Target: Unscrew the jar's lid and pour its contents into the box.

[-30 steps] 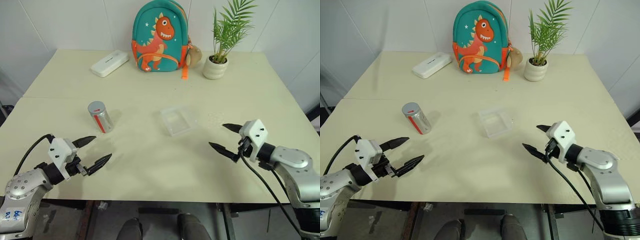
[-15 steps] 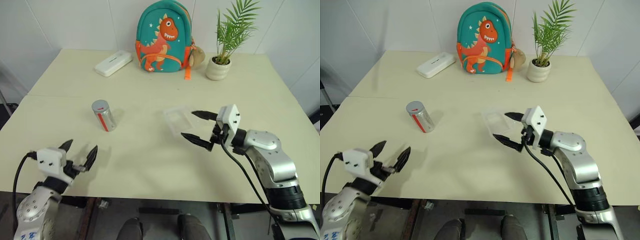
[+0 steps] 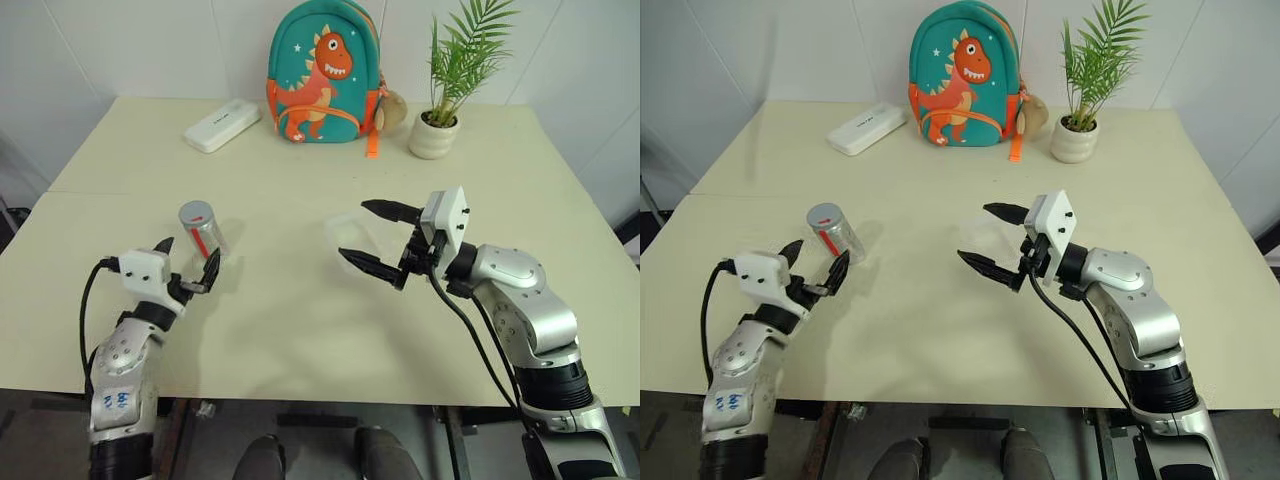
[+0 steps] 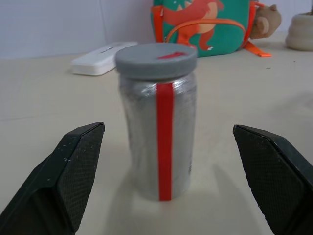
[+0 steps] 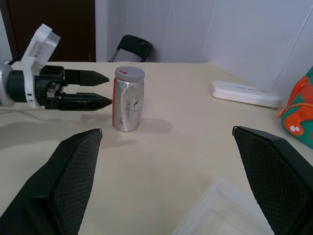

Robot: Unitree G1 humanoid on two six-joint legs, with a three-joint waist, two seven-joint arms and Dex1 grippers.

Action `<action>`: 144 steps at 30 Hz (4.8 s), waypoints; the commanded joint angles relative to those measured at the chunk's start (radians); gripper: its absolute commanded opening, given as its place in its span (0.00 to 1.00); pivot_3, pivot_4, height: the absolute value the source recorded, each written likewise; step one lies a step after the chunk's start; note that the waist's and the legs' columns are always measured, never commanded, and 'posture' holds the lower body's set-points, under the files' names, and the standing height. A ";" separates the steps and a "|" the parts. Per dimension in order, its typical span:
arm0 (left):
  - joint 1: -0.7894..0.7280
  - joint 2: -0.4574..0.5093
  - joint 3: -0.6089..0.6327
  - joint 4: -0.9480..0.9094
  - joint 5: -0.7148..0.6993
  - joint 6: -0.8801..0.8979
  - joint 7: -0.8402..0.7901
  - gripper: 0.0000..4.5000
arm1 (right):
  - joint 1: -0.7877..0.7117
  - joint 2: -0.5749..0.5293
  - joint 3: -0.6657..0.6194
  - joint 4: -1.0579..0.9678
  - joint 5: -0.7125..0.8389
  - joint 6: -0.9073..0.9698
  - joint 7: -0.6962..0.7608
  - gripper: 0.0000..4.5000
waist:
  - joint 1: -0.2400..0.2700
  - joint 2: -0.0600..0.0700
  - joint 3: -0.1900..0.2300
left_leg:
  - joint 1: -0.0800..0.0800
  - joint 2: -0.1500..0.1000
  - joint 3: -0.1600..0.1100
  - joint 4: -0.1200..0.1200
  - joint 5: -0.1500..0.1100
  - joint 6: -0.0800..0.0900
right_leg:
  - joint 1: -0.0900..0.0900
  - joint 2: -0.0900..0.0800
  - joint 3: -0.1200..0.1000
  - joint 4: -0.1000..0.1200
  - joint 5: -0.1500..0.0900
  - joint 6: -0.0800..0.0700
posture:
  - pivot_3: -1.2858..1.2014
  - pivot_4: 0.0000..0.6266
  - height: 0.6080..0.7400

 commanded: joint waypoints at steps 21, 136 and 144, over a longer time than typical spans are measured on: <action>-0.250 0.044 -0.044 0.295 0.078 -0.086 0.034 1.00 | 0.035 0.037 -0.012 -0.057 0.013 -0.024 -0.040 1.00 | 0.000 0.000 0.000 | 0.000 0.000 0.000 -0.001 0.000 0.000 | 0.000 0.000 0.000 0.000 0.000 0.000 | 0.52 0.24 1.00; -0.451 0.184 -0.318 -0.030 -0.311 0.367 -0.828 0.44 | -0.378 0.074 0.106 0.096 0.085 0.278 0.033 0.99 | -0.004 0.005 0.004 | -0.005 0.000 0.000 -0.001 0.001 0.000 | -0.005 0.001 0.000 0.000 -0.001 0.000 | 0.52 0.24 1.00; -0.433 0.202 -0.307 -0.030 -0.308 0.351 -0.838 0.44 | -0.361 -0.025 0.027 0.181 0.077 0.224 0.075 0.99 | -0.004 0.005 0.004 | -0.005 0.000 0.000 -0.001 0.001 0.000 | -0.005 0.001 0.000 -0.001 -0.001 0.000 | 0.52 0.24 1.00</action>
